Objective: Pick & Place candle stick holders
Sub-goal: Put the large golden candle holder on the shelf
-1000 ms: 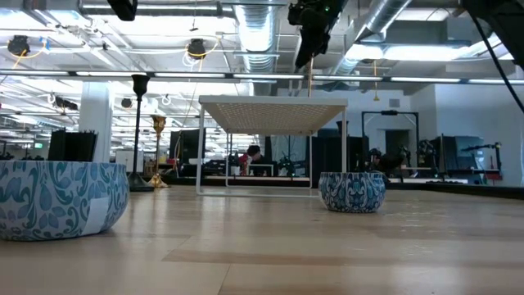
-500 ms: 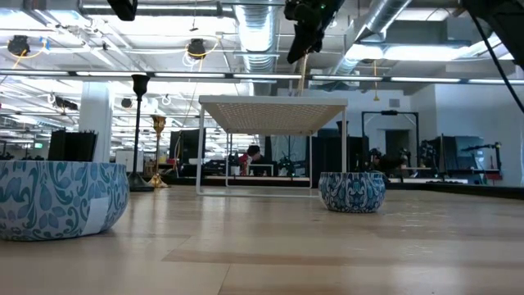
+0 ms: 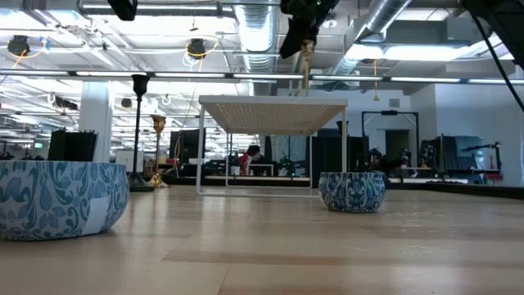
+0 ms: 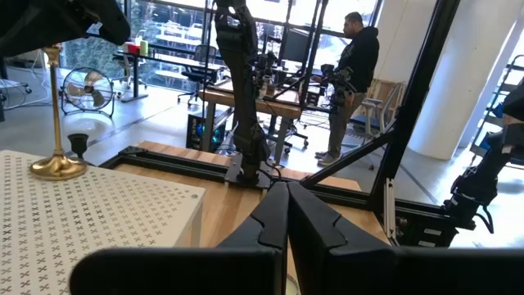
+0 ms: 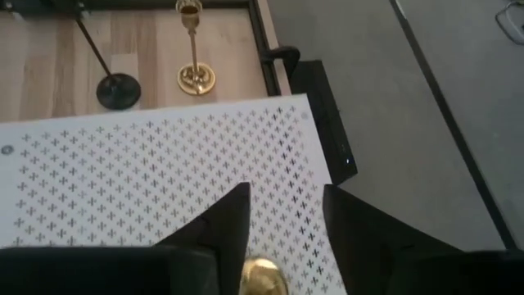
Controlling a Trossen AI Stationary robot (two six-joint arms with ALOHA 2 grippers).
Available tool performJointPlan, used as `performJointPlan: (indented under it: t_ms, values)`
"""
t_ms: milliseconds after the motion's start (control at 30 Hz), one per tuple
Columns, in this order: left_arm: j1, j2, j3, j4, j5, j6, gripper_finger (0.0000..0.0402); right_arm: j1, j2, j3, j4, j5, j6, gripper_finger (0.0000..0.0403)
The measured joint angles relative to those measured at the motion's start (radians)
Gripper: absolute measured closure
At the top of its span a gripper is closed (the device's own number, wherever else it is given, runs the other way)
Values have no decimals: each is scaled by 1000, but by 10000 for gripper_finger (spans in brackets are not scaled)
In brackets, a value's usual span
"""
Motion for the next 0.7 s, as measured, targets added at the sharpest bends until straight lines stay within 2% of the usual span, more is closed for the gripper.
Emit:
performJointPlan:
  t_ms: [333,700]
  values:
    - [0,0,1,0,0,0,396,3,0,0,65,1,-9,192]
    - [0,0,1,0,0,0,396,5,-40,0,162,4,-27,194]
